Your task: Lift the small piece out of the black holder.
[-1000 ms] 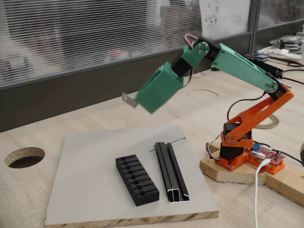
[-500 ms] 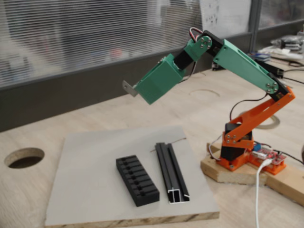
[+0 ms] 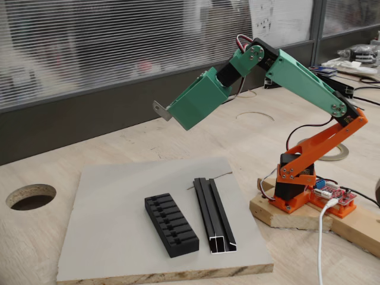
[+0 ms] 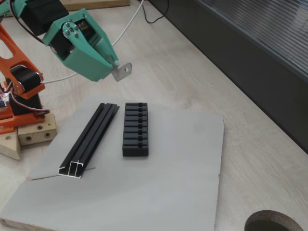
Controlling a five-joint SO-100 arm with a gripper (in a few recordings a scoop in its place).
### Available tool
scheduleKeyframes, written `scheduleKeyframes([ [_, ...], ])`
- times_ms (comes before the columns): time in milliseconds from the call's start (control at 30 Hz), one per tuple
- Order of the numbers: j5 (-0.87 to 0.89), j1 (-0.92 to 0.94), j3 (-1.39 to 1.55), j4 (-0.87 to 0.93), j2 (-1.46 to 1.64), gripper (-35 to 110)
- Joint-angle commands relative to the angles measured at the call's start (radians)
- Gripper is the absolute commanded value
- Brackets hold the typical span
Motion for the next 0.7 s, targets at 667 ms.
scheduleKeyframes([
  [667,0.011,-0.011,-0.041,0.006,0.028,3],
])
